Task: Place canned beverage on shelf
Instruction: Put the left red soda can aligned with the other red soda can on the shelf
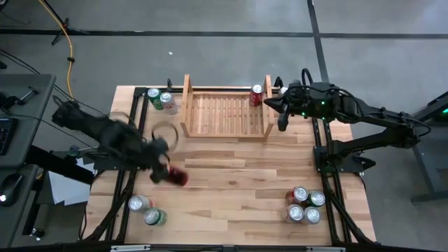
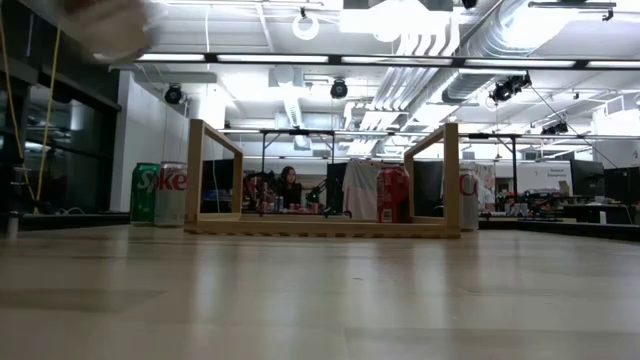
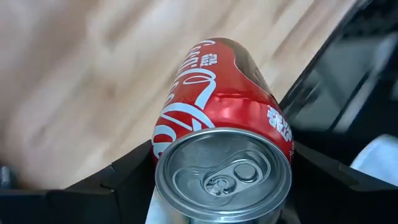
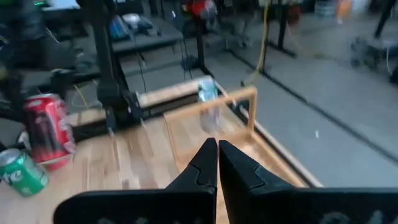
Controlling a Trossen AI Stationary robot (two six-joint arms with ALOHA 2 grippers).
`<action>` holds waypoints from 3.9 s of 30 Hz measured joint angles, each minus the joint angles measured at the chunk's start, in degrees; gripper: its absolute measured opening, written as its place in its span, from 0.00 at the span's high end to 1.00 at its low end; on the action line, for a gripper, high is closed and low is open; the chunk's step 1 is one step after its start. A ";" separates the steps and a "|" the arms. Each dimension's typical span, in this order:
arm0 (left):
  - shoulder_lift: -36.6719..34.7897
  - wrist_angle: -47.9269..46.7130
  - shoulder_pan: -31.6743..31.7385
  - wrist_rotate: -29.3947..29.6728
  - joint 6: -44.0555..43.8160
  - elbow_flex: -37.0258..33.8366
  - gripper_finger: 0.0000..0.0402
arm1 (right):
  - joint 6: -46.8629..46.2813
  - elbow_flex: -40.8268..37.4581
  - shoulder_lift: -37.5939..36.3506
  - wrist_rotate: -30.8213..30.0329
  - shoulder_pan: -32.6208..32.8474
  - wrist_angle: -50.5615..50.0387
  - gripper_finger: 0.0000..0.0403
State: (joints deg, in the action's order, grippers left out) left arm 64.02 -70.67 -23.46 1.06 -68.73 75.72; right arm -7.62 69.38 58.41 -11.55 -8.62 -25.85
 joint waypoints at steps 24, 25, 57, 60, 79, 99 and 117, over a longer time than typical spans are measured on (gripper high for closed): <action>14.79 13.96 25.99 18.10 81.07 21.94 0.31 | -8.21 11.71 12.81 14.23 1.36 8.64 0.47; 15.03 14.08 26.37 17.27 81.04 21.93 0.31 | -7.07 14.56 14.46 14.23 1.38 5.18 0.40; 15.20 14.99 26.77 15.91 75.26 21.18 0.31 | 23.06 54.40 49.69 12.09 1.17 -32.55 0.01; 15.18 15.15 26.79 16.06 76.32 21.18 0.31 | 20.37 54.40 49.67 11.01 1.18 -31.95 0.03; 11.60 6.45 26.86 19.08 72.43 21.15 0.10 | 19.28 54.36 47.30 8.58 -1.36 -45.62 0.28; -5.97 97.83 24.98 17.18 49.29 -35.82 0.09 | -14.83 -7.57 16.30 10.11 -0.08 34.20 0.28; 7.78 100.67 30.17 5.57 51.91 -22.97 0.09 | -13.99 -1.88 25.22 10.67 3.87 37.62 0.28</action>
State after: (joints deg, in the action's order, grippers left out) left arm 71.81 30.00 6.71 6.63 -16.82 52.75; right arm -21.61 67.51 83.63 -0.88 -4.75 11.77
